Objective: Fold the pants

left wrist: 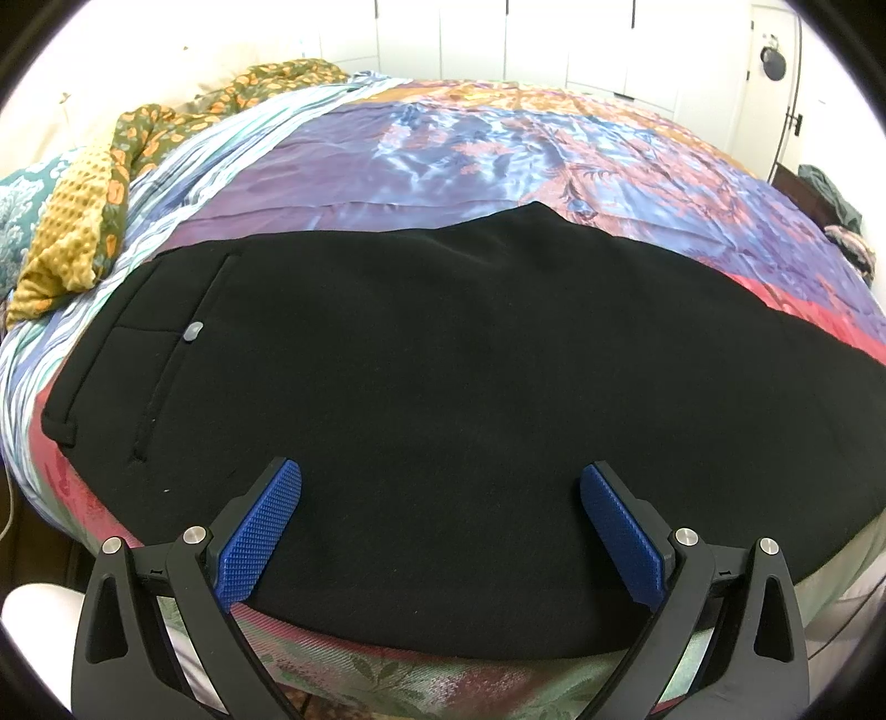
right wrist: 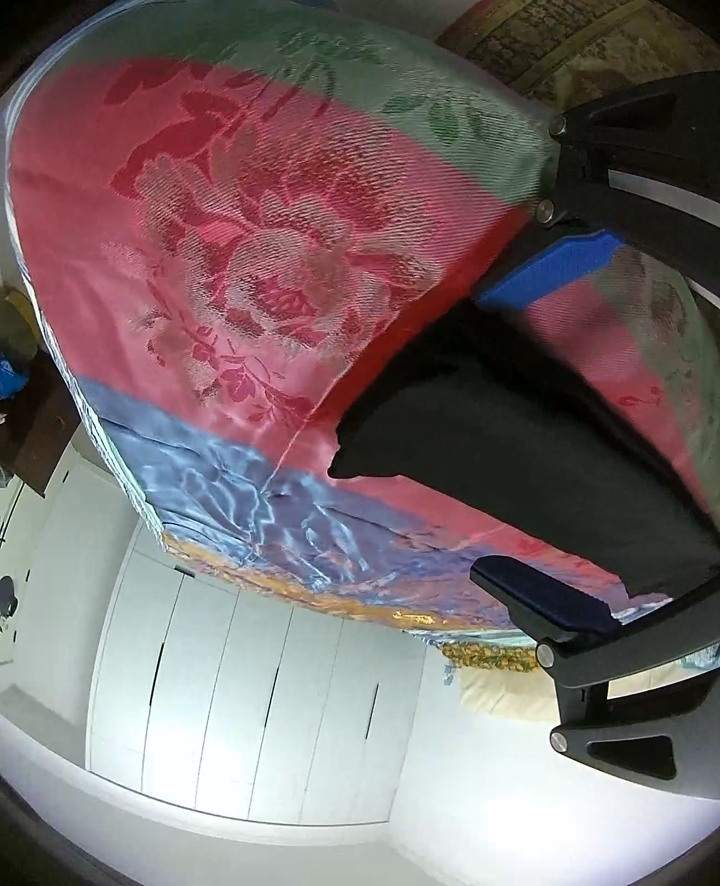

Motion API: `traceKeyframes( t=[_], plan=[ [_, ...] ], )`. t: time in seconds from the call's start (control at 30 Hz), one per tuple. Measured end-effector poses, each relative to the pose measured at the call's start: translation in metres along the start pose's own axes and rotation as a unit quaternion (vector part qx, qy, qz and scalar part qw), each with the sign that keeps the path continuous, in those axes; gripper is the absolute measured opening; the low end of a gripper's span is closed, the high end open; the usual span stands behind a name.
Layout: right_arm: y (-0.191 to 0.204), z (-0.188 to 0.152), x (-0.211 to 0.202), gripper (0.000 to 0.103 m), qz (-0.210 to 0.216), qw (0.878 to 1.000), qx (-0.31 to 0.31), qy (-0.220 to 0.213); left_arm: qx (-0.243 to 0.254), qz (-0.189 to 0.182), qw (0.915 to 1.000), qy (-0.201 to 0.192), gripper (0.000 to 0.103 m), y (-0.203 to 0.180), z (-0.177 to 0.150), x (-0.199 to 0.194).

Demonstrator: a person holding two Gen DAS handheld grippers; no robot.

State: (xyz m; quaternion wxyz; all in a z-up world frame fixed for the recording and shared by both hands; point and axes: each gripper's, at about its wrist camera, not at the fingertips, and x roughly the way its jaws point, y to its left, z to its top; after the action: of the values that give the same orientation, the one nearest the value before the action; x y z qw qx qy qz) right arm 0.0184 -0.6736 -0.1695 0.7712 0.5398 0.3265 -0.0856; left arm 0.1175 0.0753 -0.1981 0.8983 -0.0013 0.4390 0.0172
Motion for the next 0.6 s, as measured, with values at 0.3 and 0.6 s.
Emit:
traceKeyframes(
  t=[0.3,0.6],
  plan=[
    [-0.015,0.001,0.012,0.066,-0.039,0.999,0.035,-0.005,0.000,0.001,1.0000,0.000,0.101,0.000,0.000,0.000],
    [-0.014,0.005,0.020,0.070,-0.037,0.999,0.033,0.004,0.000,0.001,1.0000,0.000,0.102,0.000,0.000,0.000]
  ],
)
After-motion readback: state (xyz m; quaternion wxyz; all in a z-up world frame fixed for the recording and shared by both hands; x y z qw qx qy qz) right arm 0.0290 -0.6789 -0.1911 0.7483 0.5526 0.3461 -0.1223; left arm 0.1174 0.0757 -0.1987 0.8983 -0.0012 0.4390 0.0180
